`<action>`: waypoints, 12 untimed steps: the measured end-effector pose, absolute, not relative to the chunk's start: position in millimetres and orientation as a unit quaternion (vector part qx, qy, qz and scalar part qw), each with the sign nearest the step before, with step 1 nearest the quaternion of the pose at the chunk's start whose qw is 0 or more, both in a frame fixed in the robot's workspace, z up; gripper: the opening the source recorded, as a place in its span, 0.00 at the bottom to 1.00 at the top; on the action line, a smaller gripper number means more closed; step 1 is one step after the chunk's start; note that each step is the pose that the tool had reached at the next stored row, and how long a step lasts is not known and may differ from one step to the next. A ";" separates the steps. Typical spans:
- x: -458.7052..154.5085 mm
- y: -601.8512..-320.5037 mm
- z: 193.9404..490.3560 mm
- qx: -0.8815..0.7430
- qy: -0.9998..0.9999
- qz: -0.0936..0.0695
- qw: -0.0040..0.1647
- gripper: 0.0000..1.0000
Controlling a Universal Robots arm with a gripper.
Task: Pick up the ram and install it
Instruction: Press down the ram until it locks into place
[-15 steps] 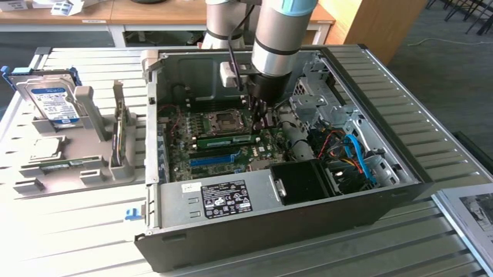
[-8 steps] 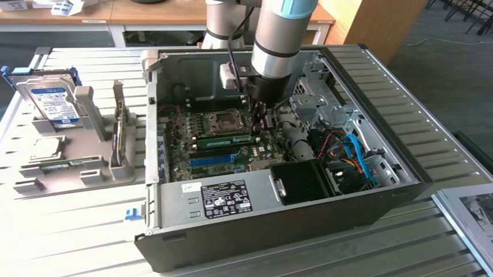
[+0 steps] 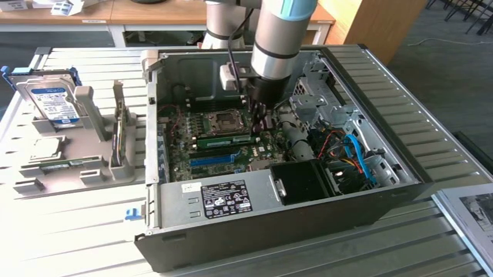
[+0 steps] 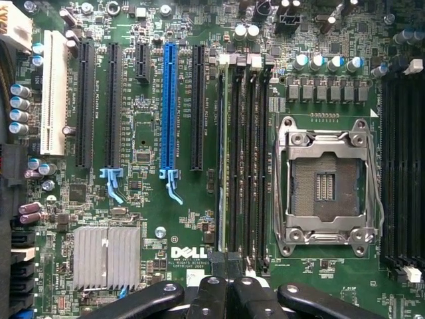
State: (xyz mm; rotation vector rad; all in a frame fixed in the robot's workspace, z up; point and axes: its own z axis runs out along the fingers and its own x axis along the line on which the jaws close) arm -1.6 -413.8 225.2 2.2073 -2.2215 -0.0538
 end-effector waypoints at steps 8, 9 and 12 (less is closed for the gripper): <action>-1.6 -413.8 223.9 0.705 -0.709 -0.017 0.005 0.10; -1.6 -413.8 223.9 0.705 -0.709 -0.017 0.005 0.10; -1.6 -413.8 223.5 0.705 -0.709 -0.017 0.005 0.10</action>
